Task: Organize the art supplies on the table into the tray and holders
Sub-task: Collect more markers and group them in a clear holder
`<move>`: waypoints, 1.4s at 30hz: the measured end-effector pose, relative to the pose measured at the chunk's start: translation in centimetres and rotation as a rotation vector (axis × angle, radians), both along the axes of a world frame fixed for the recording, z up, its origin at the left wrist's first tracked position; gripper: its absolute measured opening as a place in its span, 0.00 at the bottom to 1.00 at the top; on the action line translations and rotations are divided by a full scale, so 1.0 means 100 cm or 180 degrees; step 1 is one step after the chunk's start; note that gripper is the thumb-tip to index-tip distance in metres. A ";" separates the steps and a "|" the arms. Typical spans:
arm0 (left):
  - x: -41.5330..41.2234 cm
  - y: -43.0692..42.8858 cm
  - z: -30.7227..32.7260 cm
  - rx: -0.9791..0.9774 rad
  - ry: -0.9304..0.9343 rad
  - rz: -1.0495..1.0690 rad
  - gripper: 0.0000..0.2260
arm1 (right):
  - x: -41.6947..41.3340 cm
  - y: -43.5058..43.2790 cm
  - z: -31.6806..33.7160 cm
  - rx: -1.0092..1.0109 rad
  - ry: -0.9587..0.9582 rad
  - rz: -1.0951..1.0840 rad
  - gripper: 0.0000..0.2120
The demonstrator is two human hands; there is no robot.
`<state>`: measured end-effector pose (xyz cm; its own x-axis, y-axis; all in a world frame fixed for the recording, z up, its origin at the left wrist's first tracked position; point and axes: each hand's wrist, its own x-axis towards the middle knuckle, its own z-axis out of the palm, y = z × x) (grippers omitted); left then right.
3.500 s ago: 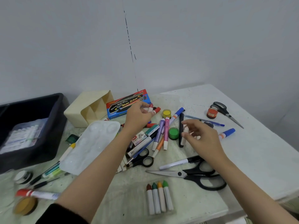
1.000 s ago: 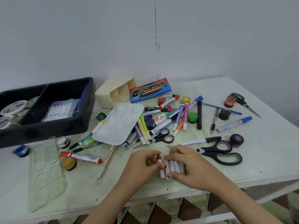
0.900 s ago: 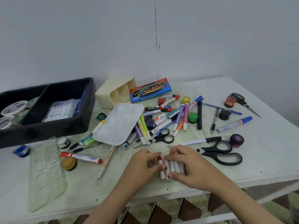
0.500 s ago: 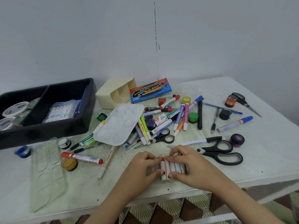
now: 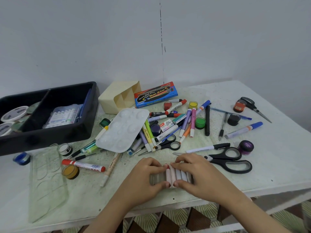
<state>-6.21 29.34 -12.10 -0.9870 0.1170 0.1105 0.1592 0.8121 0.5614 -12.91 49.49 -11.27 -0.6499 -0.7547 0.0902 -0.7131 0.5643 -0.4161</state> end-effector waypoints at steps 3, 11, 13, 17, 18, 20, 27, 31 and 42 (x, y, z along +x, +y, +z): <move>-0.001 0.003 -0.002 -0.0019 0.0085 0.0104 0.23 | -0.004 -0.001 -0.001 -0.0023 0.0003 -0.0006 0.30; -0.008 -0.001 0.006 0.0191 0.0140 0.0131 0.18 | -0.016 -0.003 0.010 -0.0068 -0.0263 0.0133 0.21; -0.019 -0.004 0.013 0.0234 0.0242 0.0236 0.10 | -0.025 -0.004 0.017 -0.0274 -0.0446 0.0048 0.17; -0.061 -0.017 0.030 -0.0012 0.0552 0.0479 0.08 | -0.067 -0.011 0.036 -0.0395 -0.0269 -0.0269 0.13; -0.075 -0.020 0.035 -0.0083 0.0633 0.0515 0.07 | -0.082 -0.015 0.041 -0.0352 -0.0109 -0.0369 0.12; -0.104 -0.026 0.043 -0.0217 0.0735 0.0606 0.07 | -0.114 -0.023 0.050 -0.0245 0.0188 -0.0598 0.11; -0.194 -0.037 0.054 -0.0585 0.0427 0.0867 0.10 | -0.209 -0.058 0.056 0.0241 0.0700 -0.1136 0.14; -0.219 -0.037 0.050 -0.0584 0.0077 0.0797 0.12 | -0.239 -0.072 0.046 0.0712 0.0765 -0.1177 0.14; -0.250 -0.045 0.044 -0.0602 -0.0486 0.0503 0.04 | -0.263 -0.097 0.041 0.0796 0.0556 -0.1607 0.06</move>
<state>-31.21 24.83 -7.69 -0.9981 -0.0351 -0.0499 -0.0524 0.9126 0.4054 -39.20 39.76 -7.16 -0.9257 -0.3679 0.0872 -0.3767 0.9176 -0.1272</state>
